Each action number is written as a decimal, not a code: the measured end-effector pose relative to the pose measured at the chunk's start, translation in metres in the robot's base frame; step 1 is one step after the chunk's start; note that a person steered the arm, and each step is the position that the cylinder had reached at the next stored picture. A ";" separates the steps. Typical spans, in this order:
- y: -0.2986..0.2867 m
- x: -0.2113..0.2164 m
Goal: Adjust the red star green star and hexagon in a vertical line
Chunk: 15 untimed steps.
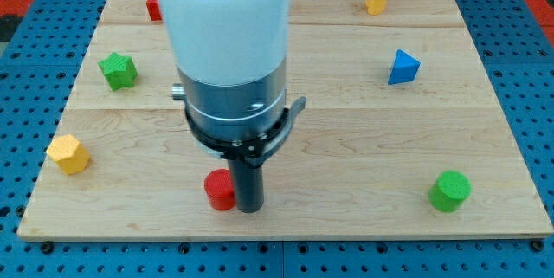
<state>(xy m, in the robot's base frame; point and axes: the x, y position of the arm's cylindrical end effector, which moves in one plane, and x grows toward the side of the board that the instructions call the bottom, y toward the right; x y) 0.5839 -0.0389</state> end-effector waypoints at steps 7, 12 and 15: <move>-0.154 -0.202; -0.238 -0.087; -0.233 -0.071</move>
<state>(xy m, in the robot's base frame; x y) 0.5126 -0.2715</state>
